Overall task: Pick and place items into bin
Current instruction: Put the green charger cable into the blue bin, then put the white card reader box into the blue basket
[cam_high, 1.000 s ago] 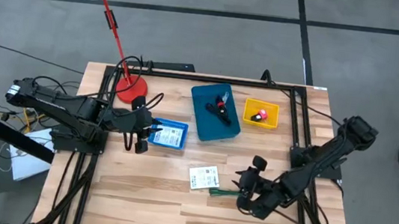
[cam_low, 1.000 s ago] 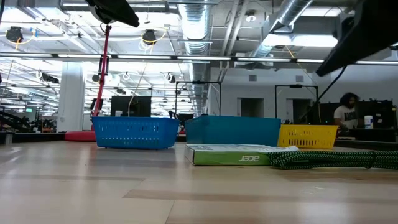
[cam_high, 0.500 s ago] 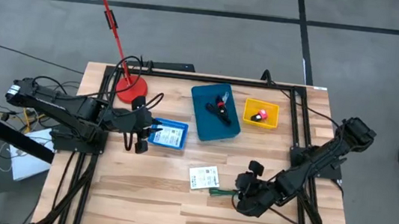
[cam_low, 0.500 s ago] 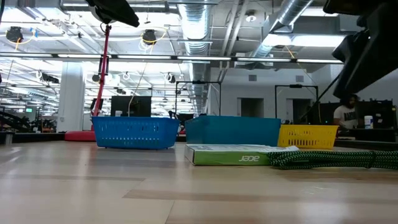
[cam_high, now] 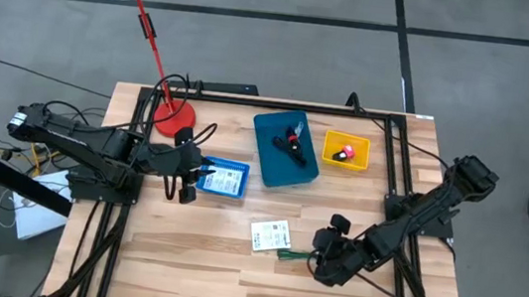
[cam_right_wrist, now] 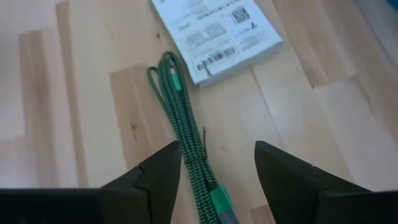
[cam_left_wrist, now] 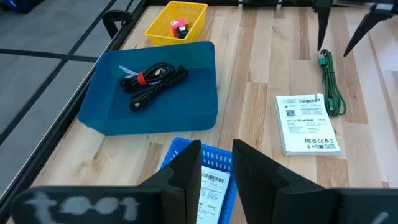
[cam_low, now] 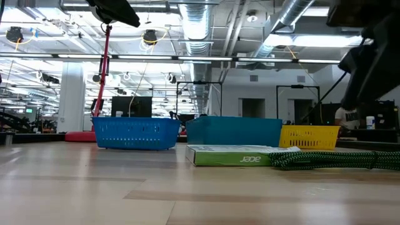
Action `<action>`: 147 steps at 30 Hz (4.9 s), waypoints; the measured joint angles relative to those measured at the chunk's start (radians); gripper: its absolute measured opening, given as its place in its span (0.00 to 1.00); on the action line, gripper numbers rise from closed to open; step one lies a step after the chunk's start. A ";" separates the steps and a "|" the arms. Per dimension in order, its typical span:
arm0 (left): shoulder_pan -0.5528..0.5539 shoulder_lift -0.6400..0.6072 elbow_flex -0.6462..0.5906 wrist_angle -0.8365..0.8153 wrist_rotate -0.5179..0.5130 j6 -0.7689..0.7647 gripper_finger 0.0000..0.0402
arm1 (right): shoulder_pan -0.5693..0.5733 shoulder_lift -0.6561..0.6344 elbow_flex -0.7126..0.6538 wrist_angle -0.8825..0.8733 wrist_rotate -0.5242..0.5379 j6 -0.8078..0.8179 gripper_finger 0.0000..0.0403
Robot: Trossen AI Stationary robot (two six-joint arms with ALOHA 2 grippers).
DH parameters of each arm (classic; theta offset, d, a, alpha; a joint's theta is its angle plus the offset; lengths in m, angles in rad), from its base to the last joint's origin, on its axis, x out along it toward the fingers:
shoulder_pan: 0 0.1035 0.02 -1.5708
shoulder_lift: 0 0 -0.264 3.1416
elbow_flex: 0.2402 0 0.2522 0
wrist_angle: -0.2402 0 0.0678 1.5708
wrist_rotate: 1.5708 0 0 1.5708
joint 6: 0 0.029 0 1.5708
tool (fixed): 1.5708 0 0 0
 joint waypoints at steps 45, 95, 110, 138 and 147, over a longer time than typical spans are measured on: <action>0.000 0.000 0.000 0.000 0.000 0.000 0.20 | 0.017 0.145 -0.148 0.323 -0.053 0.002 0.13; 0.000 0.000 0.000 0.000 0.000 0.000 0.20 | -0.795 0.047 -0.145 0.951 0.209 -0.492 0.20; 0.000 0.000 0.000 0.000 0.000 0.000 0.20 | -0.722 0.047 -0.145 0.844 0.210 -0.532 0.36; 0.000 0.000 0.000 0.000 0.000 0.000 0.20 | -0.170 0.048 -0.145 0.317 0.213 -0.181 0.30; 0.000 0.000 0.000 0.000 0.000 0.000 0.20 | -0.114 0.048 -0.145 0.316 0.213 -0.237 0.30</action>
